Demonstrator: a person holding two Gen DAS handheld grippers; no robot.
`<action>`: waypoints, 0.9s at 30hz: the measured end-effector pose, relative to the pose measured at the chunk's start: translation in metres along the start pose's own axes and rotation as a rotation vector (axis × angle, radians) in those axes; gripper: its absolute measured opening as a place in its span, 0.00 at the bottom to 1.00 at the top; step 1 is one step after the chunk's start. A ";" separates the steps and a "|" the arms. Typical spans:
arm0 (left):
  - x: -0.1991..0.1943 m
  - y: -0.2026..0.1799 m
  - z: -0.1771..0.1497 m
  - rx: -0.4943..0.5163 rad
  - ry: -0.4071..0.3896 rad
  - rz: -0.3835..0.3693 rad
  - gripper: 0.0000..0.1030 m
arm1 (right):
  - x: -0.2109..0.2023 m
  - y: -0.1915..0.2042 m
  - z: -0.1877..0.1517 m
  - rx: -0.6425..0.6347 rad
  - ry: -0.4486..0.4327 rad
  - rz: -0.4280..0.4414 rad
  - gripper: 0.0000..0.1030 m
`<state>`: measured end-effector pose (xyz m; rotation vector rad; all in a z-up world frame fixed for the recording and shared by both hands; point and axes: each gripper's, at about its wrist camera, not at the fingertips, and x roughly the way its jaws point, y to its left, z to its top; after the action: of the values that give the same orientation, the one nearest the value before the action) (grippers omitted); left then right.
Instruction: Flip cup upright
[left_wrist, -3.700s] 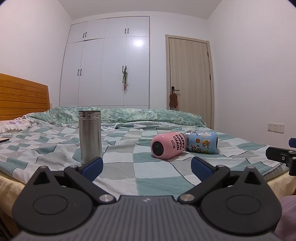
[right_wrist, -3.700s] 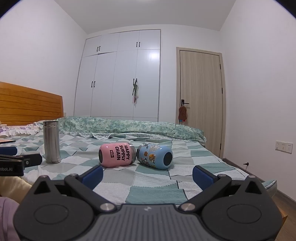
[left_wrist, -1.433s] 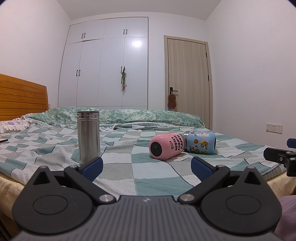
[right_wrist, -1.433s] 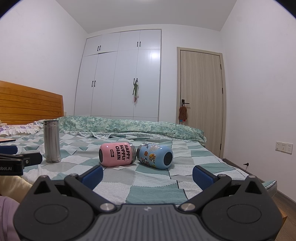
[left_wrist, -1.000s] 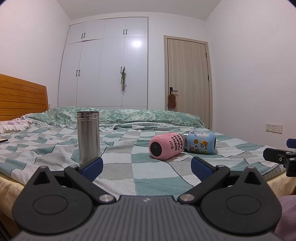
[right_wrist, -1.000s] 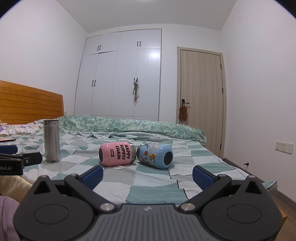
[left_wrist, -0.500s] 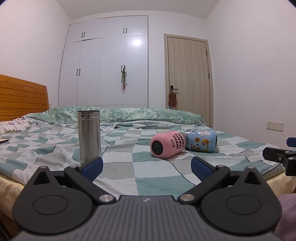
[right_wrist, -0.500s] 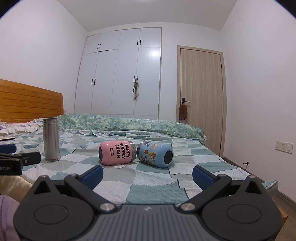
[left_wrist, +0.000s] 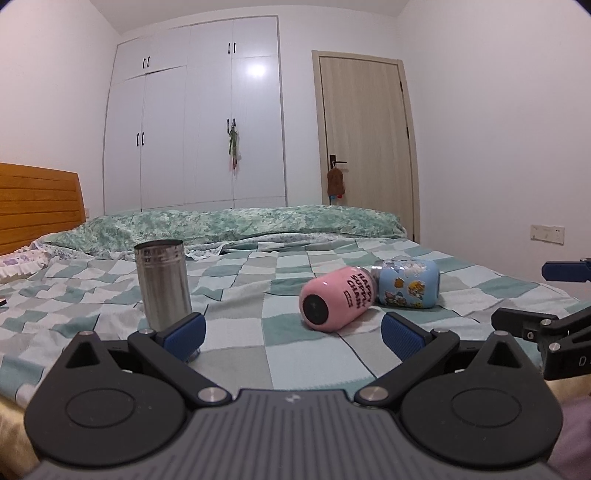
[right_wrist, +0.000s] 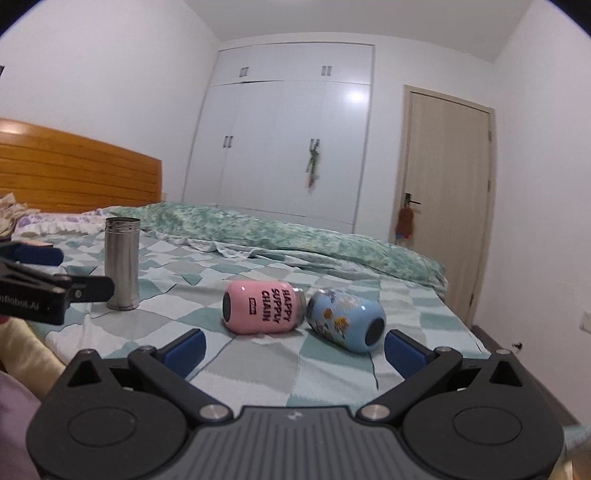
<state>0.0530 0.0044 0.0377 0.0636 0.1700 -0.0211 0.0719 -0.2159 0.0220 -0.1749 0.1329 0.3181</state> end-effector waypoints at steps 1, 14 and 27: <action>0.005 0.002 0.003 -0.001 0.004 0.000 1.00 | 0.006 0.000 0.004 -0.013 0.003 0.008 1.00; 0.076 0.008 0.032 0.026 0.068 0.009 1.00 | 0.111 -0.007 0.048 -0.265 0.093 0.145 1.00; 0.142 0.010 0.038 0.030 0.220 0.010 1.00 | 0.198 0.017 0.055 -0.780 0.120 0.292 0.99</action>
<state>0.2001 0.0098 0.0516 0.0963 0.3895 -0.0070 0.2585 -0.1307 0.0426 -0.9540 0.1482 0.6421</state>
